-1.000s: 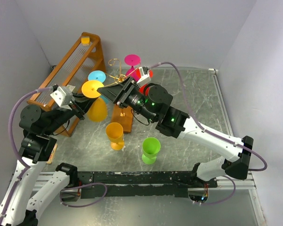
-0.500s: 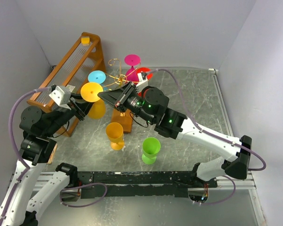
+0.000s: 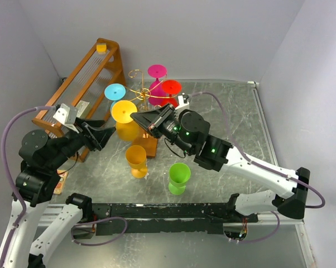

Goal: Place the wine glass upside down on the wine glass rack

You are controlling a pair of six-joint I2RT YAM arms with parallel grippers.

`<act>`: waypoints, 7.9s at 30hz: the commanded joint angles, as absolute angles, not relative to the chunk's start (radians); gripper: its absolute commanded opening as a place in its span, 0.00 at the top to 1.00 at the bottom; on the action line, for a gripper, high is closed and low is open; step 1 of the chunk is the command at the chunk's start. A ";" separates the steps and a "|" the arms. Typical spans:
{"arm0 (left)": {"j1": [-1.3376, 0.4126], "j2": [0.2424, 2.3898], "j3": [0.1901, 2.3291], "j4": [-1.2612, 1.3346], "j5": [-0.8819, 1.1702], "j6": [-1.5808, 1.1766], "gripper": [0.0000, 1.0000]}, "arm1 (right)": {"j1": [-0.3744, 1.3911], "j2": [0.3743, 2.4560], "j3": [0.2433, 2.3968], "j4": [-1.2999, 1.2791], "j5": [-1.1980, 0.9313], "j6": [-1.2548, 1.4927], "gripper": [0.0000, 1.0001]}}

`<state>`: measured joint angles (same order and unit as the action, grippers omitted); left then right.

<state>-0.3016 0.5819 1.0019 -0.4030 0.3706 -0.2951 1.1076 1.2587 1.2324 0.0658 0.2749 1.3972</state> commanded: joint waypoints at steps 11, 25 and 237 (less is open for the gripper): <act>-0.295 0.574 1.063 -0.433 0.087 -0.505 0.33 | 1.108 1.211 1.257 -0.068 0.527 1.427 1.00; -0.295 0.534 1.027 -0.360 -0.069 -0.448 0.34 | 1.092 1.372 1.380 -0.070 0.603 1.430 1.00; -0.295 0.731 1.142 0.083 0.404 -1.101 0.17 | 1.054 0.937 1.101 0.435 0.370 0.368 1.00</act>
